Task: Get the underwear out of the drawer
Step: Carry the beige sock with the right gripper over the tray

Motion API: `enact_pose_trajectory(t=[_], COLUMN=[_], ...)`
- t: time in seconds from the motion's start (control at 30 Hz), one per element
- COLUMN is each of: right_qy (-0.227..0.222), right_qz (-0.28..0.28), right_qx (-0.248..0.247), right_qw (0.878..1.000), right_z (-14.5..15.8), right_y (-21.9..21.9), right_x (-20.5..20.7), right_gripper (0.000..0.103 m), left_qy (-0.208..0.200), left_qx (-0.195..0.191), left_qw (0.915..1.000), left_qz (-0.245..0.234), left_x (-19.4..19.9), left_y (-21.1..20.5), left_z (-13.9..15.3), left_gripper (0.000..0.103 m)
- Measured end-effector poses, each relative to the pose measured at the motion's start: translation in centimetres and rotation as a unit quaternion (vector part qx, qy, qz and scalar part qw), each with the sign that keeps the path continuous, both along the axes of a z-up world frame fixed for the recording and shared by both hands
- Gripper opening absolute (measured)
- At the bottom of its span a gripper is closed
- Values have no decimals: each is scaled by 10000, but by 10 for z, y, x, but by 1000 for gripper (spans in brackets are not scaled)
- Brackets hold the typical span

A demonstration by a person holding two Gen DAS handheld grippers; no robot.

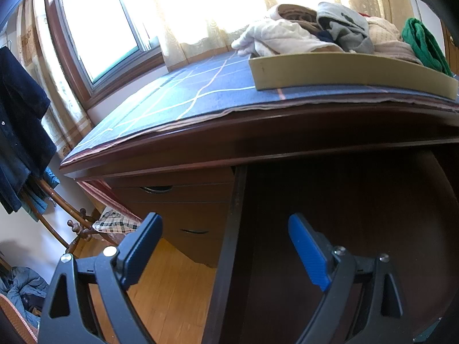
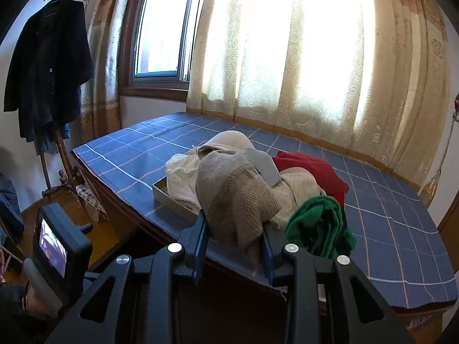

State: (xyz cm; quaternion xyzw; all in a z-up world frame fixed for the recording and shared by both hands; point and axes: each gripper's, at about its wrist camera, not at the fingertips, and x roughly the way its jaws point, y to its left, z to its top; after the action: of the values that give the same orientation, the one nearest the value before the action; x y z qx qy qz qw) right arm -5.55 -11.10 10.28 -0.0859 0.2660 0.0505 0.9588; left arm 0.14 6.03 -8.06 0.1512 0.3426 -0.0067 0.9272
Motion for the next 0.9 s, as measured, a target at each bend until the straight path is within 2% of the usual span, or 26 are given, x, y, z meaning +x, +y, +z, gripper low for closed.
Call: enact_pose_trajectory(t=[0.37,0.53,0.73,0.9], right_qy=[-37,29,371,901], right_qz=[-72,-174,-377,-272], right_qx=[-256,-498,-727,-431], right_qw=[9996,9986,9960,9946], right_z=[7,4,-18,-37], right_y=[-1,-4,-12,-14], right_x=[9,31,74,103], right_gripper=[34,34,35,35], left_qy=[1,3,3,1], left_qx=[-9,-15,-19,-16], left_qw=[10000,10000,10000,10000], left_qz=[-10,-13,-17,-13], left_x=[2,2,1,1], left_y=[0,0,0,0], left_z=[0,0,0,0], left_gripper=[91,91,91,91])
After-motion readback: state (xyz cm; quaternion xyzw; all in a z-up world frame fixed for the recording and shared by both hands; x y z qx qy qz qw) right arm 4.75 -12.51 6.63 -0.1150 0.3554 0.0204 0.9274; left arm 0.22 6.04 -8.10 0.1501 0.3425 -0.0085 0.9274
